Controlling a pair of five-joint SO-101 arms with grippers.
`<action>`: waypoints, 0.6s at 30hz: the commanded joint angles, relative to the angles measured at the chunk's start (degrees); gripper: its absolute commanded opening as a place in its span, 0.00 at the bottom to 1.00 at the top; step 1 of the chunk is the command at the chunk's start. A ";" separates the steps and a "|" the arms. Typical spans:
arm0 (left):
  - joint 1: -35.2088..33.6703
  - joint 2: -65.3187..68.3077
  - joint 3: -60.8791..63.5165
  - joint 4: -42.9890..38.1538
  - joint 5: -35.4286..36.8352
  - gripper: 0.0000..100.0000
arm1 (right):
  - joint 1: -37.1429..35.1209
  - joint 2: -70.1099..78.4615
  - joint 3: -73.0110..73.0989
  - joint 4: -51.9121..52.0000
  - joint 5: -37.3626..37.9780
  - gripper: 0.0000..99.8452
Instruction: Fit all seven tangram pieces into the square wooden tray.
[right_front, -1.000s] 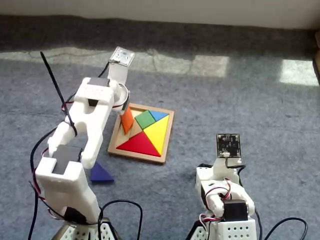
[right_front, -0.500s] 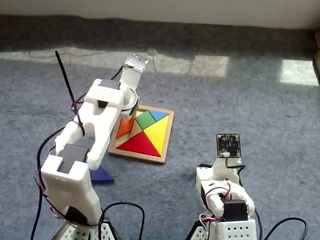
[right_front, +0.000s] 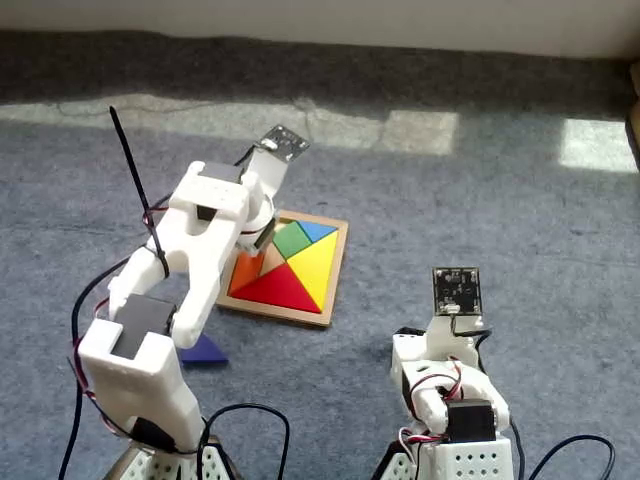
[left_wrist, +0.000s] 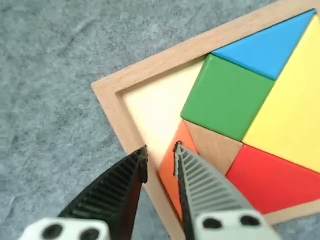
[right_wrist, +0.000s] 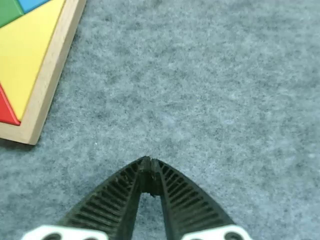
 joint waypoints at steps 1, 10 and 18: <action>1.27 -2.33 -0.57 2.11 -0.44 0.11 | 0.75 -1.01 7.69 0.40 -0.09 0.01; 1.10 -12.88 2.95 4.92 2.37 0.11 | 0.75 -1.01 7.69 0.40 -0.09 0.01; 0.31 -32.84 20.26 5.19 3.60 0.19 | 0.75 -1.01 7.69 0.40 -0.09 0.01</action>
